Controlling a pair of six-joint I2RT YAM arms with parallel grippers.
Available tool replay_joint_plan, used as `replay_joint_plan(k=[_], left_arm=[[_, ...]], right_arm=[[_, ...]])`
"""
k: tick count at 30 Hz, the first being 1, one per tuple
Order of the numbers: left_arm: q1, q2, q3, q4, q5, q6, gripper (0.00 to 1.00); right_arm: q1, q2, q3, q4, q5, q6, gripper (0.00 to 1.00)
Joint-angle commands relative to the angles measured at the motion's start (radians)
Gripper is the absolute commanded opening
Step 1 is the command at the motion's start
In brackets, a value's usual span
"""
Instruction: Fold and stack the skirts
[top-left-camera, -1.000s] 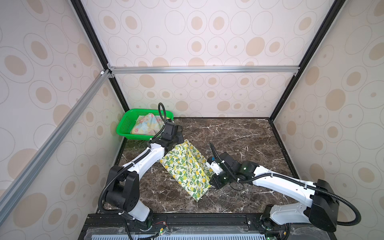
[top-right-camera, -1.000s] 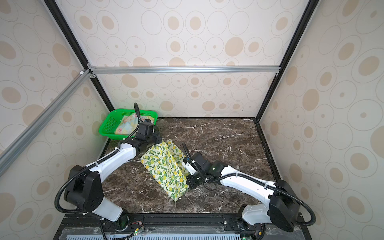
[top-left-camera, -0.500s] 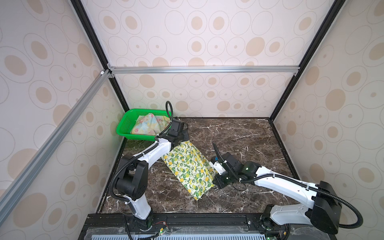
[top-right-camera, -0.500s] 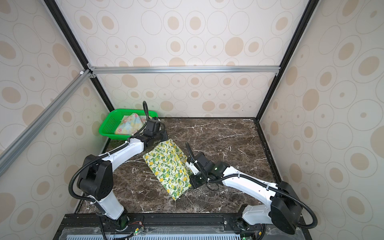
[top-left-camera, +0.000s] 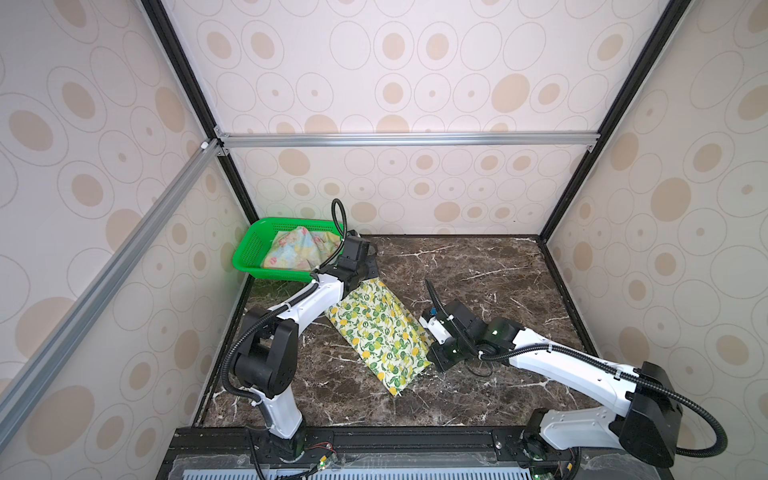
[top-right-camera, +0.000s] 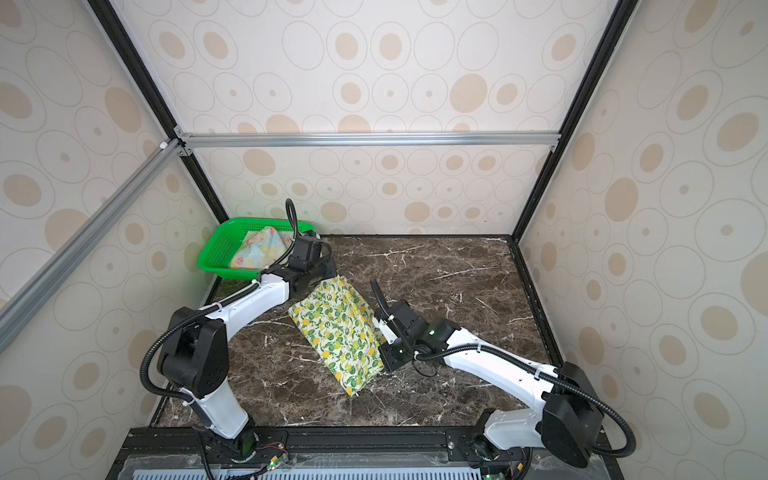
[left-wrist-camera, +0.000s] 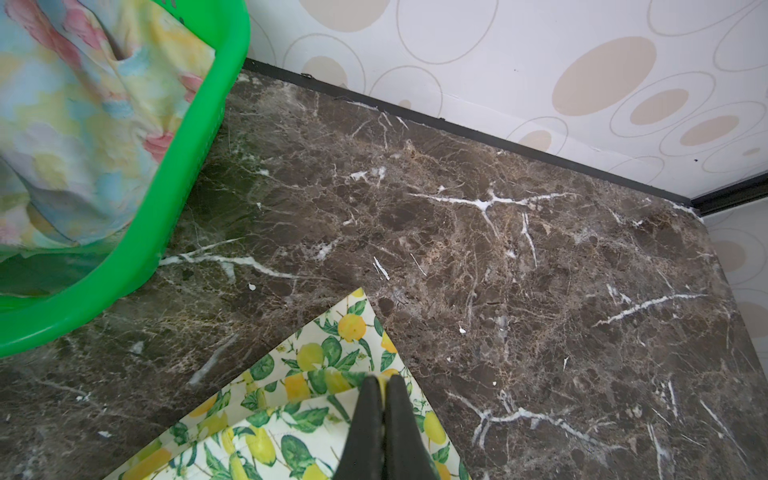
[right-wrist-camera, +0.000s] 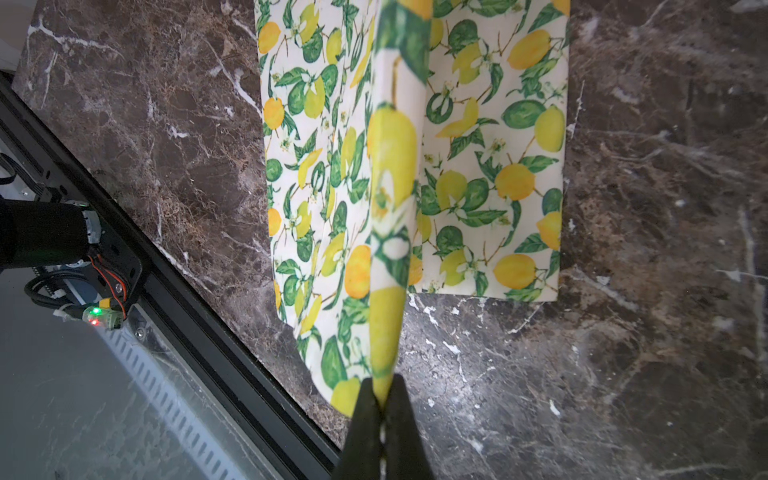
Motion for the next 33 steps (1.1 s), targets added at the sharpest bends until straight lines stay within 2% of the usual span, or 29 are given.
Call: replay_joint_plan(k=[1,13,23,33], left_arm=[[0.002,0.012,0.037,0.048,-0.057,0.011,0.0],[0.002,0.059,0.039,0.091,-0.034,-0.005,0.0],[0.003,0.113,0.059,0.11,-0.017,-0.015,0.0],[0.003,0.137,0.069,0.074,-0.068,0.005,0.0]], right_arm=[[-0.006,0.018,0.035,-0.084,0.047,-0.043,0.0],[-0.011,0.067,0.064,-0.081,0.1,-0.088,0.0],[-0.031,0.097,0.059,-0.063,0.093,-0.095,0.0],[-0.054,0.133,0.066,-0.051,0.094,-0.107,0.0]])
